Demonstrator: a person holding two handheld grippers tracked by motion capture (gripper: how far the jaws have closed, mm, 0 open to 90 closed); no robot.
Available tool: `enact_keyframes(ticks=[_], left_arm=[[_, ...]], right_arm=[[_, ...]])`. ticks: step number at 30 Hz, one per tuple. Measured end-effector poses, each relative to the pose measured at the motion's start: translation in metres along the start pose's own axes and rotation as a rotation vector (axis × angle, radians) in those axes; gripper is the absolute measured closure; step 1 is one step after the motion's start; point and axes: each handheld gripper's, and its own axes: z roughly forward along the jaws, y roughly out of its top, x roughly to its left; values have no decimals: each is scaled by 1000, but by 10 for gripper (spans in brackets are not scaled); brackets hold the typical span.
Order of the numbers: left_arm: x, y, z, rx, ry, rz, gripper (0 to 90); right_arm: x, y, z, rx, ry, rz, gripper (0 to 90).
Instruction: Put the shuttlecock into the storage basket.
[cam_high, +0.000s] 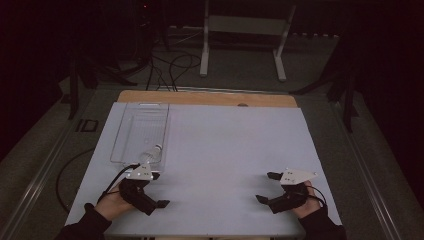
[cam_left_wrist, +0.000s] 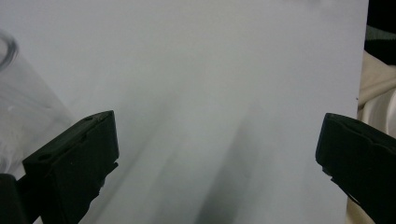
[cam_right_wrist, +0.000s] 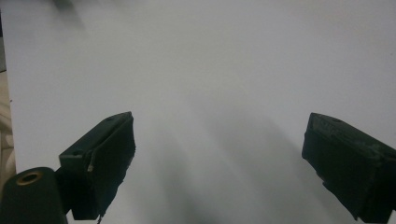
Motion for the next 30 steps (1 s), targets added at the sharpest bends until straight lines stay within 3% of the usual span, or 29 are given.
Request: enact_keyframes(ticks=[8,10,18,24,30], left_arm=[[3,-11,-3,-30,29,-33,0],[3,-16,-4,-65,37,-54,0],[4,-25,-3,-94,71,-64,0],[4,-30,-6,-123,72,-68,0],[3,-33,-3,-122,65,-71,0]], right_arm=[[1,-3,-1,4,0,7,93],[2,-3,-2,3,-1,7,93],[1,-4,-1,4,-2,10,93],[-1,-6,-1,7,-8,8,93],[-1,-6,2,14,-7,9,93]])
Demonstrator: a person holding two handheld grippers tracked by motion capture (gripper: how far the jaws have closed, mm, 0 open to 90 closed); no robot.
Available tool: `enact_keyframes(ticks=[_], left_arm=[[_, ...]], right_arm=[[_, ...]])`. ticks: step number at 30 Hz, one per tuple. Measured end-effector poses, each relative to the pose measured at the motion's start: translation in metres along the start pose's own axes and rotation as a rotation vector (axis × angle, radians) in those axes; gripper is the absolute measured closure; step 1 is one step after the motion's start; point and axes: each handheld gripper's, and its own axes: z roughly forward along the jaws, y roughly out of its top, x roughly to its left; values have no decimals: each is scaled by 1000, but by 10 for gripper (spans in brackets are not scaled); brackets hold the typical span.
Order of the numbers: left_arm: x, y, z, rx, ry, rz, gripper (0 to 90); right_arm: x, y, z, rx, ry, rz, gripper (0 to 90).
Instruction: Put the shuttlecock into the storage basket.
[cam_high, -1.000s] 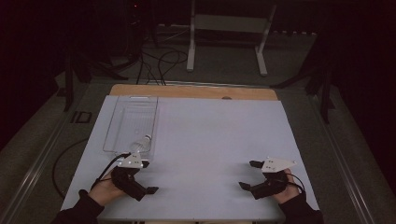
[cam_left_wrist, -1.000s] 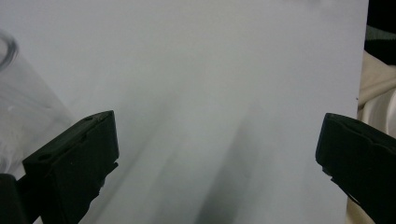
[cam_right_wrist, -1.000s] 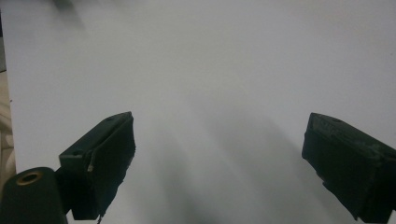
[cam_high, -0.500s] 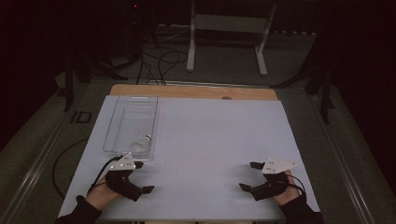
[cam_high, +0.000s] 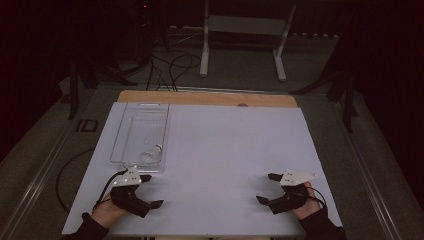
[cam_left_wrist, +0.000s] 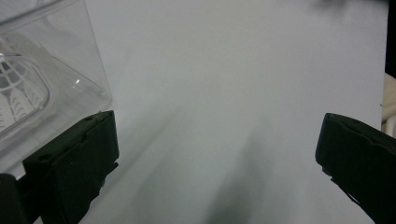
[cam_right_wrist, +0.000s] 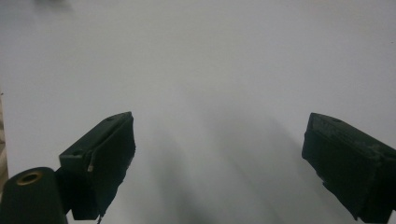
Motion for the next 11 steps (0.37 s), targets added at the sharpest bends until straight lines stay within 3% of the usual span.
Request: enact_keyframes(ticks=[11], left_arm=[[-1,1,1,-13,-4,2,0]], right_arm=[[0,0,2,9,2,-1,93]])
